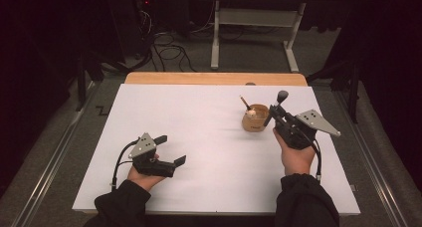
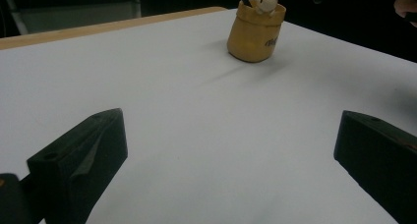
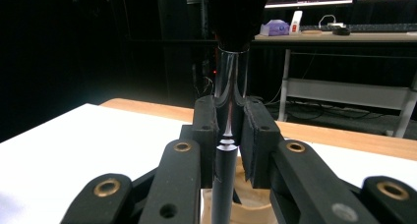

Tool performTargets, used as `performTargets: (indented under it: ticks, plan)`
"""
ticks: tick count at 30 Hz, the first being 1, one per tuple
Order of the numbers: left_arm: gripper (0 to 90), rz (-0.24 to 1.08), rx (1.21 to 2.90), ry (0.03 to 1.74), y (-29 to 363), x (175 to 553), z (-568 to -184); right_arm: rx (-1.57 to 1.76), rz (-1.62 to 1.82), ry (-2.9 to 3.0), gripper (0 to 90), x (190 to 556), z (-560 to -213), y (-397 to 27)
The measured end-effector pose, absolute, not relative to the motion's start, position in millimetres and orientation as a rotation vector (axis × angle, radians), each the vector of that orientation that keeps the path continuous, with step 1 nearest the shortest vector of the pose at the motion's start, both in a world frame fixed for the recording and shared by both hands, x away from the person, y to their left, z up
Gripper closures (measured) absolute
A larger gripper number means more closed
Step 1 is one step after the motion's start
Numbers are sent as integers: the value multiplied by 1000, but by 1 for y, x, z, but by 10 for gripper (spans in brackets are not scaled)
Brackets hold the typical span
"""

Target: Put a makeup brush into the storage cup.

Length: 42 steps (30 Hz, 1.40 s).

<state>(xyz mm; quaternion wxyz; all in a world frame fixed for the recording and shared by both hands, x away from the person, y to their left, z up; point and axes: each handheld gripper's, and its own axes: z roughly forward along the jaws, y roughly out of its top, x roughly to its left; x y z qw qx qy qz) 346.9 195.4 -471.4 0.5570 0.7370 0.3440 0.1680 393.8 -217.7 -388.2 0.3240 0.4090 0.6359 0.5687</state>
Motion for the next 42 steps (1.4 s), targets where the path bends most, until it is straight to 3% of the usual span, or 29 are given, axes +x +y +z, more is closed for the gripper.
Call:
performTargets:
  ticks: [42]
  plan:
    - [3,390,1720,811,198,347,-470,1189,1401,1682,796,452,-405,-214]
